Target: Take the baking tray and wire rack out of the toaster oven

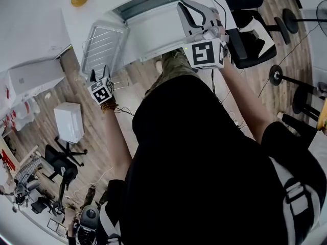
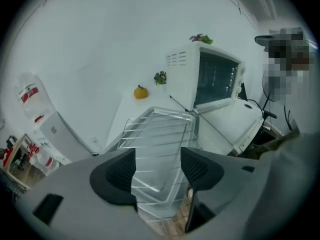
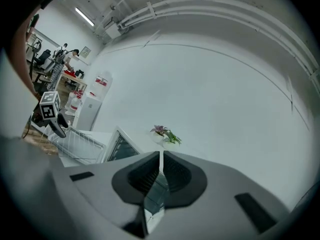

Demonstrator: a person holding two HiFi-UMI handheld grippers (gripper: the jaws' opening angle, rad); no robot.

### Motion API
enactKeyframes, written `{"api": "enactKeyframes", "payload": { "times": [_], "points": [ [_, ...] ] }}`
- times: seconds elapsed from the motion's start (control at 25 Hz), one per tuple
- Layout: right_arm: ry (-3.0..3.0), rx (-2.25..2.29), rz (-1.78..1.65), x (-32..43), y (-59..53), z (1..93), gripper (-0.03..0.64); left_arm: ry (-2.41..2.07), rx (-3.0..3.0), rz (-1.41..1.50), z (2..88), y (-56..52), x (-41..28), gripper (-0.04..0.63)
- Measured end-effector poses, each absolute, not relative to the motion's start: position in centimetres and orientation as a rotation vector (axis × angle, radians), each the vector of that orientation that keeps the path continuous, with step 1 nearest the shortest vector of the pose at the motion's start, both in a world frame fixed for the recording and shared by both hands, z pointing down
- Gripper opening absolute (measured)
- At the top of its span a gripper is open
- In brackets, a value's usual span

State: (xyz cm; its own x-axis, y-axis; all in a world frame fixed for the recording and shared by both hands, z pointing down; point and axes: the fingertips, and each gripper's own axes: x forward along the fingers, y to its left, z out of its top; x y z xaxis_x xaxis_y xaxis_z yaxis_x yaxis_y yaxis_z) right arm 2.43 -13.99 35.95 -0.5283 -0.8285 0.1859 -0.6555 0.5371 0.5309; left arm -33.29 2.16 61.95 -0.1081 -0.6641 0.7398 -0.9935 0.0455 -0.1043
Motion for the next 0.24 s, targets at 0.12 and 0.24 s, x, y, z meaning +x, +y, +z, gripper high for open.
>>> {"api": "enactKeyframes", "payload": {
  "times": [0.12, 0.24],
  "points": [
    [-2.368, 1.209, -0.557, 2.1, -14.0, 36.0, 0.046, -1.753, 1.635, 0.892, 64.5, 3.0, -33.0, 0.276],
    [-2.378, 1.2, -0.553, 1.6, -14.0, 36.2, 0.044, -1.691, 1.616, 0.894, 66.5, 3.2, -32.7, 0.278]
  ]
}}
